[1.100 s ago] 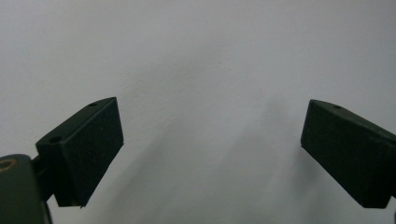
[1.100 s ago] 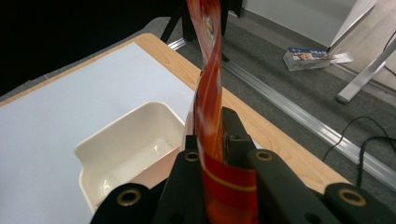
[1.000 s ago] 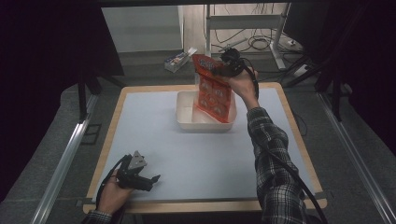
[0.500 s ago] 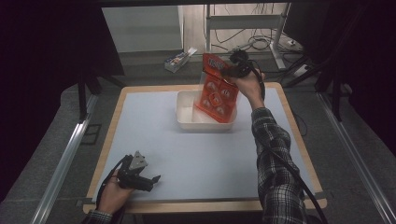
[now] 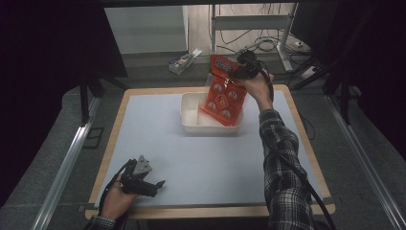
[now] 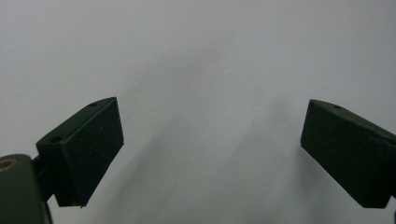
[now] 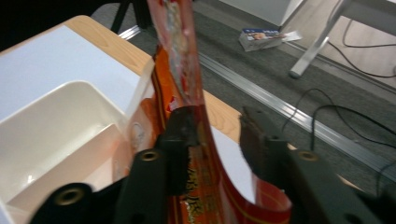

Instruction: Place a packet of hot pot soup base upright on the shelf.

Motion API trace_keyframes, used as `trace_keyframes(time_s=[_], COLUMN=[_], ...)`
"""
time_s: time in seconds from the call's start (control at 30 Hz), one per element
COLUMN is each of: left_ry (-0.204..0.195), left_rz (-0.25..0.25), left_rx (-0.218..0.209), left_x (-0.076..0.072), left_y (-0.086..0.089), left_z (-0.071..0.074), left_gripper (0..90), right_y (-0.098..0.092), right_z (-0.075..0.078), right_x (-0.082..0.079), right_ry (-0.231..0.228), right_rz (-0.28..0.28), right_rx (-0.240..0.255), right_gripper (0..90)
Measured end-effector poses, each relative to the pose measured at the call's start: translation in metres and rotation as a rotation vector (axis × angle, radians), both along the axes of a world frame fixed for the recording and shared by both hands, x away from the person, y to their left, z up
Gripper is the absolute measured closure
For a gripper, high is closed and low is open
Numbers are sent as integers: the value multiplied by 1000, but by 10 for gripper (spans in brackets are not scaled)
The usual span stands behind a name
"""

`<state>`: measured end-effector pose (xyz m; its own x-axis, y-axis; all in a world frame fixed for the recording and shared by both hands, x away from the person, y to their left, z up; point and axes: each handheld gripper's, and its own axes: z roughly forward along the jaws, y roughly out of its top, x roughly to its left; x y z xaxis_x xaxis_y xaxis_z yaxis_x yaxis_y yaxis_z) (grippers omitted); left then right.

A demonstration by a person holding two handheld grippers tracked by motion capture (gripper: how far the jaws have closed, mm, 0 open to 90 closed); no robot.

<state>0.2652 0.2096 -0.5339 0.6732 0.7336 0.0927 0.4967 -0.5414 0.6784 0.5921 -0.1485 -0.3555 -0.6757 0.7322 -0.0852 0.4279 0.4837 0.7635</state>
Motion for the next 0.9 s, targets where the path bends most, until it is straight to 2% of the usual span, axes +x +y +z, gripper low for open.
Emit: trace_keyframes(time_s=[0.2, 0.3, 0.33, 0.47, 0.53, 0.6, 0.63, 0.73, 0.9], left_ry=[2, 3, 3, 3, 5, 5, 5, 4, 1], left_rz=[-1, -1, -1, -3, -5, -7, -7, -6, -6], left_rx=[3, 4, 4, 6, 8, 10, 10, 12, -2], left_x=[0, 0, 0, 0, 0, 0, 0, 0, 0], left_y=[0, 0, 0, -1, -1, -1, -2, -2, -1], left_z=[0, 0, 0, -1, -1, -1, -1, -1, 0], left_gripper=[57, 57, 56, 56, 56, 56, 56, 55, 53], right_y=[-4, -6, -6, -9, -10, -13, -16, -18, -20], right_z=[-1, -4, -4, -8, -10, -11, -10, -10, -9], right_x=[3, 6, 6, 7, 9, 9, 8, 7, 3], right_ry=[-9, 11, 11, 4, 26, 30, 25, 33, 37], right_rz=[-57, -90, -90, -121, -132, -134, -139, -138, -117], right_rx=[-33, -35, -35, -36, -42, -45, -25, -12, -10], right_gripper=[349, 224, 224, 87, 22, 3, 0, 0, 0])
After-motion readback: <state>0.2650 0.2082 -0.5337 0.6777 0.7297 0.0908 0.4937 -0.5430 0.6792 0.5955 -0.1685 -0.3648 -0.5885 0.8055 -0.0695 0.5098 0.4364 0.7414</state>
